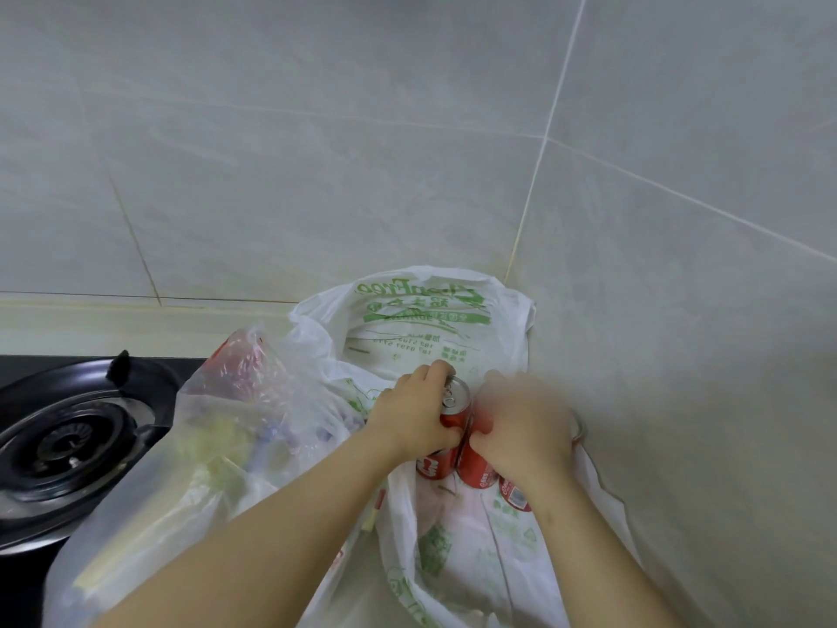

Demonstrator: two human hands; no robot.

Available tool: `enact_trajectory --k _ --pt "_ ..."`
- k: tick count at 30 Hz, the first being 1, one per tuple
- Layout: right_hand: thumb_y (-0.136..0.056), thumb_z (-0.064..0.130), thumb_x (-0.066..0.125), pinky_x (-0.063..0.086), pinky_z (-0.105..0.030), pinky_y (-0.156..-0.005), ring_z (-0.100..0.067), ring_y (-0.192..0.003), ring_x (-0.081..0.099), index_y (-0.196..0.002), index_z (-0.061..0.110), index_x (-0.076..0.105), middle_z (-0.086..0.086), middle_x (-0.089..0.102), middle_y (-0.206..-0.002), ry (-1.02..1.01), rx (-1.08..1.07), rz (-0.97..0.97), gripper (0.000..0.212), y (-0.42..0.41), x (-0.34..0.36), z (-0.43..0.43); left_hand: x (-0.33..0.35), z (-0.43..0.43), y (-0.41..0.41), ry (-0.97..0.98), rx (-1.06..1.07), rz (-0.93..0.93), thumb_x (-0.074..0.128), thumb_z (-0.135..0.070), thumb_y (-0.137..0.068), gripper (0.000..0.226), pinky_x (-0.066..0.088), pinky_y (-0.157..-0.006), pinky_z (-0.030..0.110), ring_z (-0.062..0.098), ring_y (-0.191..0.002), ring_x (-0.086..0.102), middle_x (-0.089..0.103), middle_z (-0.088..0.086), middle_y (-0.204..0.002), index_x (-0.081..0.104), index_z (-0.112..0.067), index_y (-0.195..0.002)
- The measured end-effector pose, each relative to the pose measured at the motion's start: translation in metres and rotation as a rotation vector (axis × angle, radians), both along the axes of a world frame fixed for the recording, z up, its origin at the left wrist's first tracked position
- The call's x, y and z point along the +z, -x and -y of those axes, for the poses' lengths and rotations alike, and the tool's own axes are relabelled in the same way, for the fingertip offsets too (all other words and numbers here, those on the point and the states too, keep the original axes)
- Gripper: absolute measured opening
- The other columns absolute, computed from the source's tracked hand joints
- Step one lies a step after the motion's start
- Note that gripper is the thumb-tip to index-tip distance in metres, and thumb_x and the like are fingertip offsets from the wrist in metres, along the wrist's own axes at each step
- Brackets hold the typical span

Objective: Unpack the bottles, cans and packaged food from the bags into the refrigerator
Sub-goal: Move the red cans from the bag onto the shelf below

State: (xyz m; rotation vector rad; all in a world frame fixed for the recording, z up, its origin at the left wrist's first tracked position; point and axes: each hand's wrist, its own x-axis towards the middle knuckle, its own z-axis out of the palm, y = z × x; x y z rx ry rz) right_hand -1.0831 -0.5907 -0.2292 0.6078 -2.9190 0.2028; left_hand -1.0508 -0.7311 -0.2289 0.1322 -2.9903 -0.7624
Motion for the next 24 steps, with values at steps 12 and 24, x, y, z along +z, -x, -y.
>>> enact_trajectory --k 12,24 --pt "-0.070 0.049 0.070 0.013 -0.036 -0.110 -0.016 -0.131 0.035 -0.134 0.035 0.036 0.006 0.053 -0.126 0.094 0.024 -0.046 0.074 -0.004 0.006 -0.003 0.001 0.001 -0.020 -0.039 0.087 -0.076 0.073 -0.025 -0.065 0.067 0.042 -0.084 0.032 0.021 -0.103 0.050 0.053 -0.001 -0.110 0.040 -0.019 -0.123" --pt "-0.068 0.055 0.066 0.016 -0.029 -0.095 -0.017 -0.119 0.038 -0.125 0.037 0.045 0.012 0.059 -0.112 0.148 0.022 -0.135 0.064 -0.038 0.011 -0.010 0.009 0.001 -0.046 0.010 0.106 -0.155 0.073 -0.035 -0.060 0.068 0.039 -0.083 0.026 0.015 -0.105 0.042 0.059 -0.008 -0.102 0.044 -0.022 -0.120"
